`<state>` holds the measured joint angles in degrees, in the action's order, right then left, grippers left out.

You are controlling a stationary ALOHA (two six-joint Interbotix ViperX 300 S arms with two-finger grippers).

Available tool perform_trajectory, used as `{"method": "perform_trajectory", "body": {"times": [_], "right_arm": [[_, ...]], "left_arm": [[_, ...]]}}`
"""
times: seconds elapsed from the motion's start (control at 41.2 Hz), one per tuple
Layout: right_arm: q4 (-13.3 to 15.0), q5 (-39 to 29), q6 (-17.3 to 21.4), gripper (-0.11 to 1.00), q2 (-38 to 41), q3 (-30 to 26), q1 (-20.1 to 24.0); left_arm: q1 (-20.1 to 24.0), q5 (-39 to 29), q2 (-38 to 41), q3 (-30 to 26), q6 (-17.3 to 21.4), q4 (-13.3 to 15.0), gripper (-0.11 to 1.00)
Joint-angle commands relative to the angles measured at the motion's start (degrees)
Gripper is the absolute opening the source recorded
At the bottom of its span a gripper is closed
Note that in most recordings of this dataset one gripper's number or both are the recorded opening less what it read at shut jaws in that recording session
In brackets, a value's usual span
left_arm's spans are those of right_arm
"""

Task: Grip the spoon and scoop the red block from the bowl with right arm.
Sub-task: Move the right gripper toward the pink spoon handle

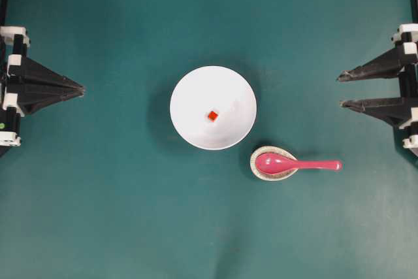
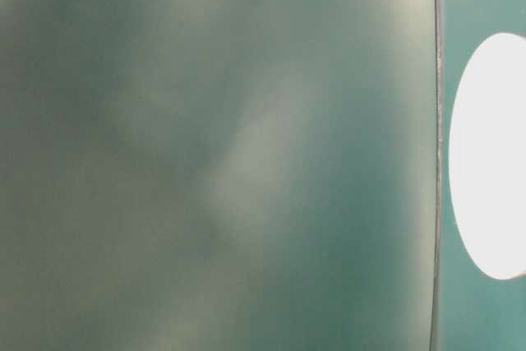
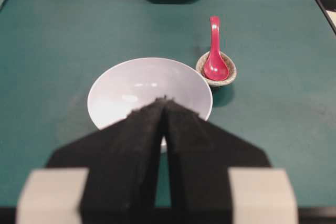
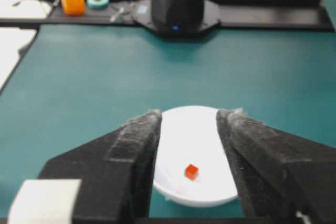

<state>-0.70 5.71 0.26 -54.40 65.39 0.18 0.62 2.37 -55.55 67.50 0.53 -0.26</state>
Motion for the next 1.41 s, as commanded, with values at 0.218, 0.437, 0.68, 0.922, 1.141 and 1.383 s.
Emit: {"method": "perform_trajectory", "body": {"times": [0.218,0.437,0.68,0.922,1.141,1.383], "right_arm": [[-5.5,-0.2,0.6,0.59,6.2,0.2,0.1],[-9.1,7.6,1.1,0.59,11.2,4.1,1.6],[-15.6,20.3,1.1,0.59,18.0,8.8,8.3],[-23.4,32.3,1.0,0.59,28.0,10.8,17.8],[-30.6,40.1,1.0,0.59,38.2,10.9,26.6],[-35.2,45.6,1.0,0.59,47.5,10.9,32.0]], "left_arm": [[0.1,-0.2,0.5,-1.5,0.1,-0.1,0.0],[0.2,-0.9,0.6,-1.5,0.1,-0.1,0.0],[0.3,-1.6,0.6,-1.4,0.0,-0.1,0.0],[1.0,-2.3,0.6,-1.4,0.0,-0.1,0.0],[1.0,-2.3,0.5,-1.5,0.0,-0.1,0.0],[1.0,-2.3,0.5,-1.5,0.0,-0.1,0.0]]}}
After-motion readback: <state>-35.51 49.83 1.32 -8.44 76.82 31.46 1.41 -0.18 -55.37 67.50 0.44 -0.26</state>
